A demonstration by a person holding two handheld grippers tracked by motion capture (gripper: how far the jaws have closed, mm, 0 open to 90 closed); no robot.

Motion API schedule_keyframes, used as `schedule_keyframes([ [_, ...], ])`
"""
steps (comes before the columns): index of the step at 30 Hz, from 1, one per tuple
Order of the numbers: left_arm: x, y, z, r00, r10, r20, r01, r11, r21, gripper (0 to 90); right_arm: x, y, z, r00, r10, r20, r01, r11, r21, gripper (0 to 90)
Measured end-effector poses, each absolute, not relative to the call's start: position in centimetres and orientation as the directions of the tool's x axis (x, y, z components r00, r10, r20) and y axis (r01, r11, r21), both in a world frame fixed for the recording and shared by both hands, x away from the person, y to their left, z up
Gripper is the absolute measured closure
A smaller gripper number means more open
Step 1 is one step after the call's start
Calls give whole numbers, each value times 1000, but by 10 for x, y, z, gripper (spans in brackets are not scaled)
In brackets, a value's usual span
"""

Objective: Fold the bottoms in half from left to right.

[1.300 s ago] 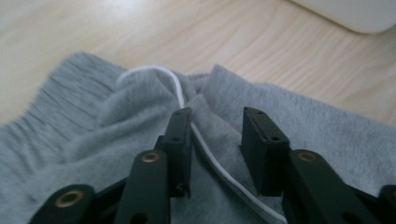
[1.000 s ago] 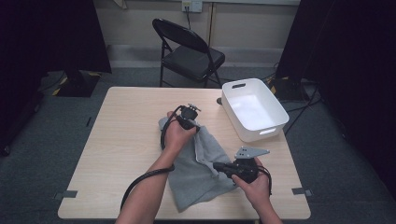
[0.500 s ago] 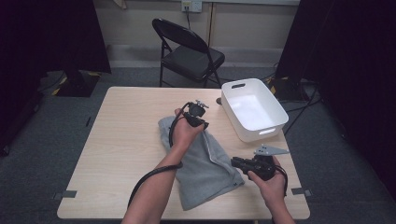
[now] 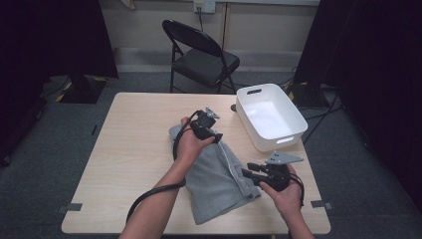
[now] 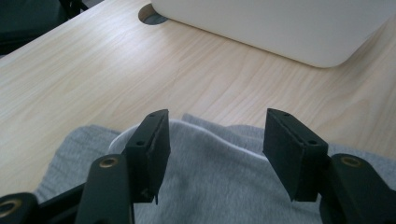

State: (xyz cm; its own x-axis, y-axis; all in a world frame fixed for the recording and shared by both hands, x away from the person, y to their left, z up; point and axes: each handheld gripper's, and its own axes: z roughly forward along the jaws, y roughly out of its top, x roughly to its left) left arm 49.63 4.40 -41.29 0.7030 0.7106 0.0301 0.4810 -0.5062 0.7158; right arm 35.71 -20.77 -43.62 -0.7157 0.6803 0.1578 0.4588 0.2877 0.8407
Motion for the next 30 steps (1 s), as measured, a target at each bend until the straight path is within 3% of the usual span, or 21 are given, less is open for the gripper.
schedule_keyframes([
  [4,488,55,-414,698,715,17,490,-495,717,362,357,-191,-444,-719,684,127,457,327,827,546],
  [7,480,63,-416,697,717,19,488,-494,720,362,358,-183,-452,-710,696,109,471,354,808,552],
  [11,469,72,-419,701,713,22,482,-496,722,351,361,-177,-459,-722,679,134,490,366,791,657],
  [13,464,77,-421,698,715,20,481,-490,727,347,363,-174,-461,-719,684,125,495,377,783,649],
  [14,462,80,-421,700,714,21,482,-494,724,345,364,-174,-462,-724,677,133,500,383,777,735],
  [16,457,87,-423,696,718,16,482,-484,730,343,366,-173,-465,-732,667,138,502,392,771,742],
  [17,455,90,-423,697,717,19,482,-489,727,341,367,-174,-466,-732,668,132,503,400,766,815],
  [19,451,99,-425,688,725,21,484,-480,732,341,369,-177,-464,-729,670,141,504,384,774,875],
  [30,432,133,-435,656,754,13,505,-452,735,335,378,-220,-464,-639,754,152,545,305,781,886],
])
